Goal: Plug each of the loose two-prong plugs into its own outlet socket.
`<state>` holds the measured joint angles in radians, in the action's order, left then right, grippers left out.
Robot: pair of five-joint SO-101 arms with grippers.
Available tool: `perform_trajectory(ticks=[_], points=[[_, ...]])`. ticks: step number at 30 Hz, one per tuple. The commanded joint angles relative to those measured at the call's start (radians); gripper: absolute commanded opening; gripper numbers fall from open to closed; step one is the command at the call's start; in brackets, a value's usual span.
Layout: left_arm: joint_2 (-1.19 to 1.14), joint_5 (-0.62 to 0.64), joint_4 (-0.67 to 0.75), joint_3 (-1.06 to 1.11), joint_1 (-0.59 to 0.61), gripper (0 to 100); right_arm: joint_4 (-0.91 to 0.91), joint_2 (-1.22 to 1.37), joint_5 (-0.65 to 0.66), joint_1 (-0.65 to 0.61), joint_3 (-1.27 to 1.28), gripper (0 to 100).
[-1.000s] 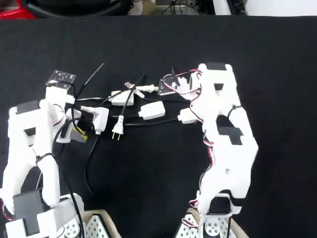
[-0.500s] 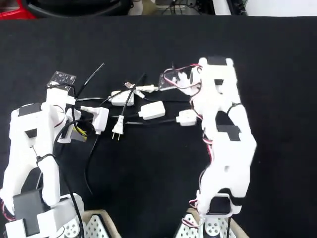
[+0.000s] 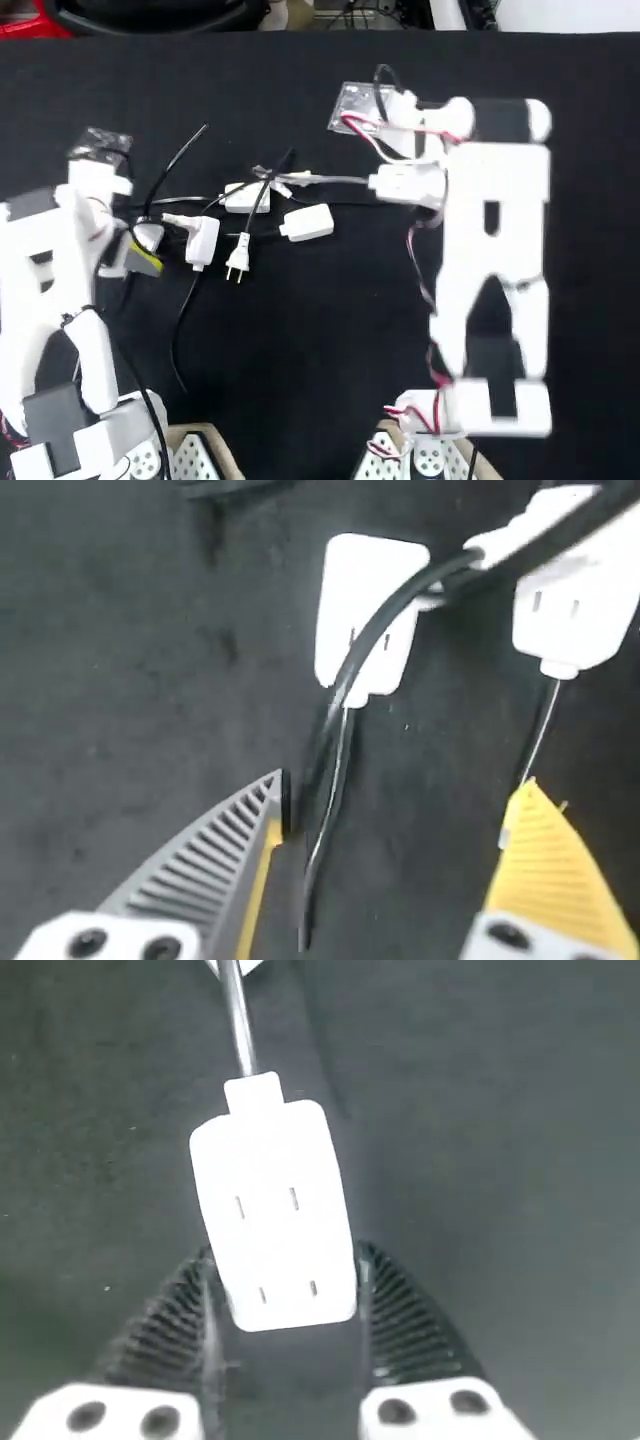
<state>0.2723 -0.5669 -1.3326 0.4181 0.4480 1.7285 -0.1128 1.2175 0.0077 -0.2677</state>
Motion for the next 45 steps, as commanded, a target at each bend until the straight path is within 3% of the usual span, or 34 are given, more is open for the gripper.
perform_trajectory(ticks=[1,3,10,15,20,25,27,30,35,39,45], points=[[0.035,0.006,-0.104,-0.163,0.035,34,0.038,-0.209,-0.017,-0.014,0.061,1.1],[0.035,0.005,-0.138,-0.205,0.036,34,0.038,-0.286,-0.025,-0.052,0.16,1.1],[0.037,0.005,-0.265,-0.315,0.035,34,-0.044,-0.389,-0.236,-0.473,0.527,1.1],[0.037,-0.037,-0.298,-0.332,0.035,34,-0.334,-0.375,-0.368,-0.724,0.814,1.1],[0.037,-0.054,-0.296,-0.328,0.042,34,-0.623,-0.3,-0.402,-0.838,1.05,1.1],[0.037,-0.052,-0.298,-0.334,0.039,34,-0.671,-0.142,-0.339,-0.868,1.063,1.5],[0.037,-0.052,-0.298,-0.326,0.038,34,-0.694,-0.059,-0.345,-0.862,1.036,6.0],[0.037,-0.052,-0.298,-0.325,0.041,34,-0.698,0.031,-0.439,-0.865,0.96,18.1],[0.037,-0.052,-0.288,-0.326,0.065,34,-0.551,0.007,-0.597,-0.861,0.774,32.4],[0.037,-0.052,-0.245,-0.314,0.105,34,-0.454,-0.061,-0.733,-0.81,0.665,33.3],[0.037,-0.074,-0.241,-0.309,0.114,34,-0.476,-0.093,-0.756,-0.743,0.634,33.3]])
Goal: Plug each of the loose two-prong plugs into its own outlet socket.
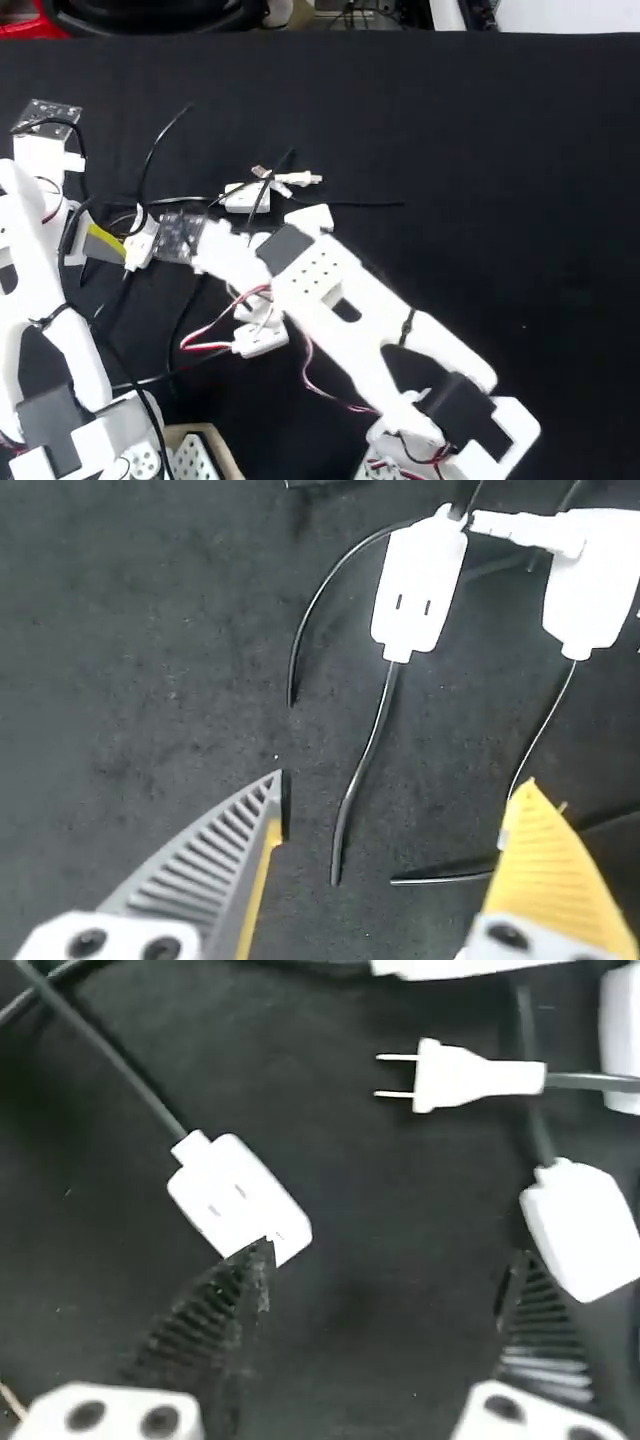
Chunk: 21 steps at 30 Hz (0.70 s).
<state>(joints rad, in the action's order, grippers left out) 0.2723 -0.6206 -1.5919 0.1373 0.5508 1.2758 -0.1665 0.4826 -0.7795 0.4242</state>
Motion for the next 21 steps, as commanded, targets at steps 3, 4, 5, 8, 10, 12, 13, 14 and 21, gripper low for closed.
perform_trajectory(ticks=[3,4,5,8,10,12,13,14,21], points=[[0.037,-0.023,0.014,-0.027,0.013,34,-0.144,-0.007,-0.173,0.051,-0.028,33.4],[0.037,-0.023,0.012,-0.025,0.013,34,-0.204,0.016,-0.249,0.049,-0.013,33.3],[0.037,-0.023,0.018,-0.013,0.01,34,-0.265,0.041,-0.327,0.049,0.005,33.3],[0.037,-0.021,0.041,0.028,-0.015,34,-0.42,0.133,-0.502,0.049,0.045,33.3],[0.037,-0.021,0.068,0.058,-0.024,34,-0.493,0.197,-0.562,0.055,0.054,33.5],[0.037,-0.021,0.098,0.087,-0.028,34,-0.545,0.263,-0.58,0.06,0.059,33.3],[0.037,-0.02,0.115,0.101,-0.033,34,-0.575,0.288,-0.583,0.066,0.053,33.3],[0.037,-0.02,0.13,0.113,-0.033,34,-0.592,0.309,-0.583,0.072,0.045,33.2],[0.037,-0.02,0.183,0.157,-0.033,34,-0.603,0.341,-0.585,0.094,-0.004,32.1]])
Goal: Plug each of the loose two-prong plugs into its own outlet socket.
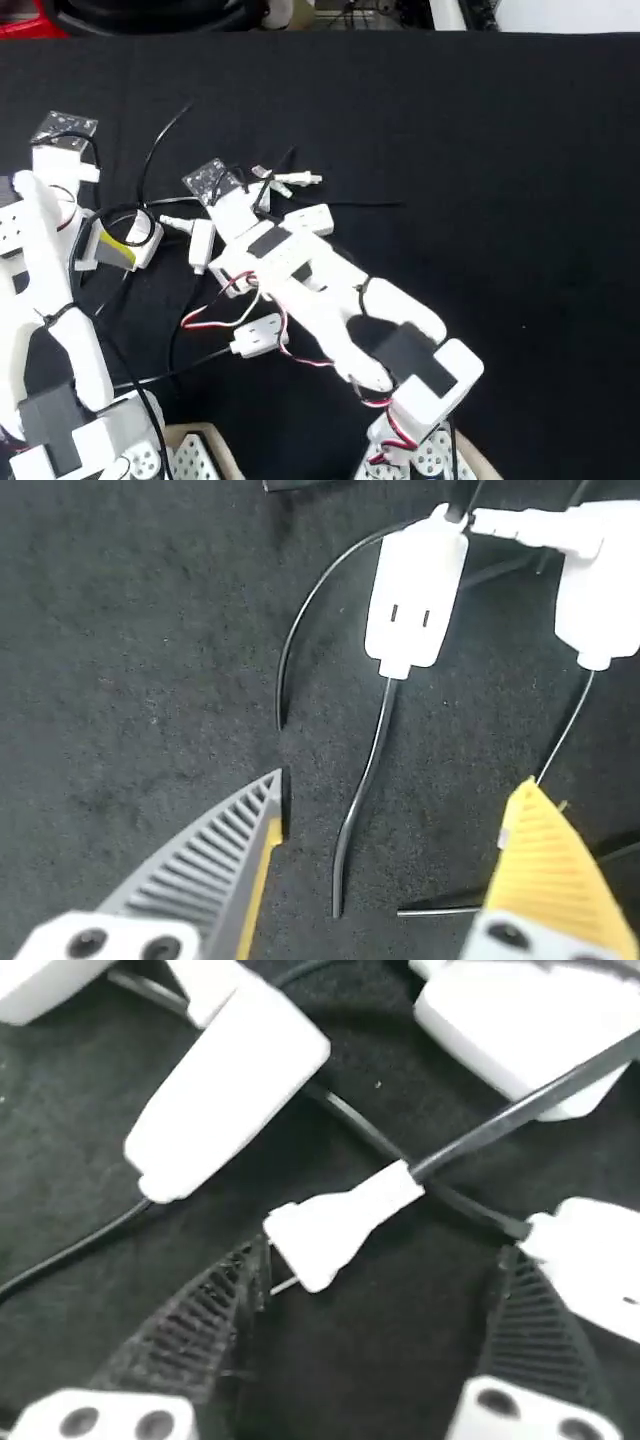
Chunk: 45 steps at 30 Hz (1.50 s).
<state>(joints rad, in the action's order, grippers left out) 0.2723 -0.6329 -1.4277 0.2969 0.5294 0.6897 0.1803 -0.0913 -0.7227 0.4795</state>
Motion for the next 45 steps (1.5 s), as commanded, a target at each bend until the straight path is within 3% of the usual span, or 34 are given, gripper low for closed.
perform_trajectory(ticks=[1,4,8,15,24,31,45], points=[[0.037,-0.008,0.018,-0.001,-0.012,34,-0.017,-0.005,-0.012,0.048,-0.059,29.6],[0.037,-0.008,0.018,0.001,-0.012,34,-0.017,-0.004,-0.025,0.11,-0.077,16.0],[0.037,-0.008,0.018,-0.007,-0.025,34,0.041,-0.005,-0.196,0.18,-0.099,2.5],[0.037,-0.008,0.018,0.001,-0.062,34,0.155,0.001,-0.265,0.18,-0.151,2.5],[0.032,0.037,0.063,0.002,-0.062,34,0.097,0.002,-0.45,0.104,-0.151,2.6],[0.028,0.04,0.077,0.004,-0.061,34,0.097,0.065,-0.578,0.074,-0.166,12.7],[0.035,0.04,0.103,0.015,-0.061,34,0.322,0.328,-0.575,0.08,-0.484,12.6]])
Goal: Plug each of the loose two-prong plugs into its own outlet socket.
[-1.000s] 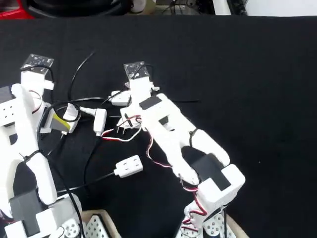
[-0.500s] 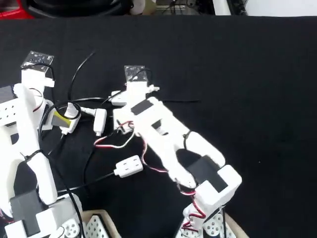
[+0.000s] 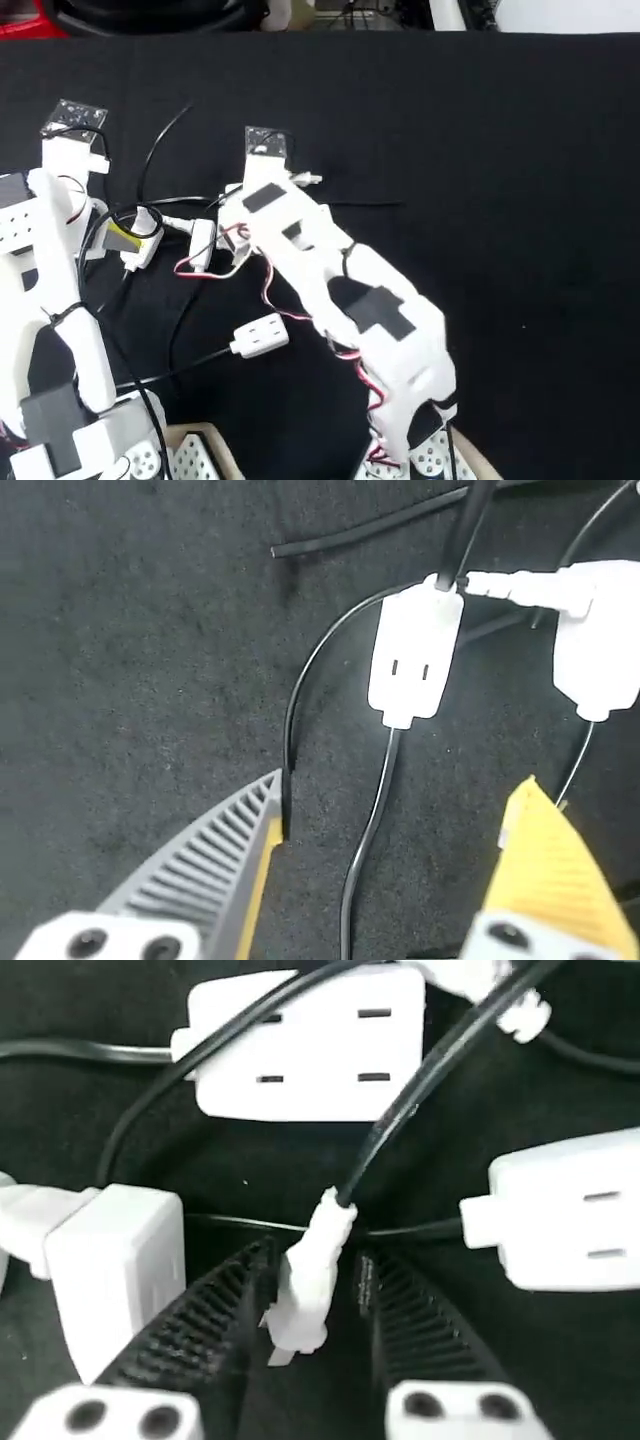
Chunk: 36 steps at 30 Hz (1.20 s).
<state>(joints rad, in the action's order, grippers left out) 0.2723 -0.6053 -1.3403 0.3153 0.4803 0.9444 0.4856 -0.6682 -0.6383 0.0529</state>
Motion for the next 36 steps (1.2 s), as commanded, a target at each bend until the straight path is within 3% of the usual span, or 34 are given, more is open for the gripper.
perform_trajectory(ticks=[1,4,7,15,23,28,33,36], points=[[0.035,0.012,0.015,-0.004,-0.012,34,0.095,0.027,0.002,-0.005,-0.067,12.6],[0.035,0.009,0.015,-0.002,-0.01,34,0.19,0.028,0.003,-0.002,-0.101,11.4],[0.035,0.008,0.015,0.007,-0.012,34,0.261,0.031,0.008,-0.002,-0.143,0.9],[0.035,0.008,0.009,0.007,-0.007,34,0.394,0.002,0.169,-0.003,-0.156,1.1],[0.037,0.006,0.015,0.036,-0.004,34,0.681,-0.285,0.411,0.014,-0.096,1.1],[0.037,0.006,0.015,0.038,-0.004,34,0.812,-0.435,0.585,0.149,-0.053,1.1],[0.037,0.006,0.011,0.039,-0.004,34,0.818,-0.47,0.804,0.351,0.058,1.1],[0.035,0.005,0.017,0.065,-0.012,34,0.802,-0.447,0.875,0.374,0.196,1.1]])
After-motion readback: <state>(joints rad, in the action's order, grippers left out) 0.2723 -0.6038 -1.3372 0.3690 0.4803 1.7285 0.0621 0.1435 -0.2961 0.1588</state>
